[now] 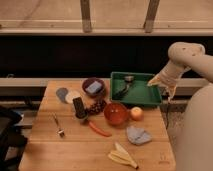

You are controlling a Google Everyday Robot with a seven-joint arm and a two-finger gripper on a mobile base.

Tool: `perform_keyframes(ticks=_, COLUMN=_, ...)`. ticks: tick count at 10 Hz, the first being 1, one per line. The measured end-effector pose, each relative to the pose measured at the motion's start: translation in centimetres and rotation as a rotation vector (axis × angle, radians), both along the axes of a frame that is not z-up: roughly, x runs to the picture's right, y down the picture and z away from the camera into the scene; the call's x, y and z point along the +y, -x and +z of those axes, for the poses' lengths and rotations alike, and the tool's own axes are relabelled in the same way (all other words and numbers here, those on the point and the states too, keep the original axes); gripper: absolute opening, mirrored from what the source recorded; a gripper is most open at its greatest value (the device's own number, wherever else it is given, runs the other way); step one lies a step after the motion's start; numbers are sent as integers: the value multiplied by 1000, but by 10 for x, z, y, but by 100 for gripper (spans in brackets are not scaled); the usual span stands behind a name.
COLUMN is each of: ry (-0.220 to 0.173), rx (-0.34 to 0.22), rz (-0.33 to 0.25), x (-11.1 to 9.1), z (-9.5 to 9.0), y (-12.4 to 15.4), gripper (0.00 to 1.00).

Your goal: Place apple in red bowl

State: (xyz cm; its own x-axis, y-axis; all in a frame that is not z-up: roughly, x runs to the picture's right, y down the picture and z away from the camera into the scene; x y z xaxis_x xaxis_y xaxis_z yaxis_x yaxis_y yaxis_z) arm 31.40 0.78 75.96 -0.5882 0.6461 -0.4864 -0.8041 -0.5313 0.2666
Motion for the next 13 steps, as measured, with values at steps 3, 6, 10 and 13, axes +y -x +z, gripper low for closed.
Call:
perform_keyframes(ticks=3, ry=0, rx=0, rz=0, x=0, z=0, y=0, gripper=80)
perform_keyframes(ticks=6, ry=0, rx=0, rz=0, x=0, z=0, y=0, gripper=80)
perform_keyframes(ticks=10, ry=-11, rx=-24, rz=-61, x=7, z=-3, y=12, gripper=80)
perform_keyframes(ticks=13, ry=-2, rx=-86, rz=-141, x=45, z=-18, y=49, gripper=80)
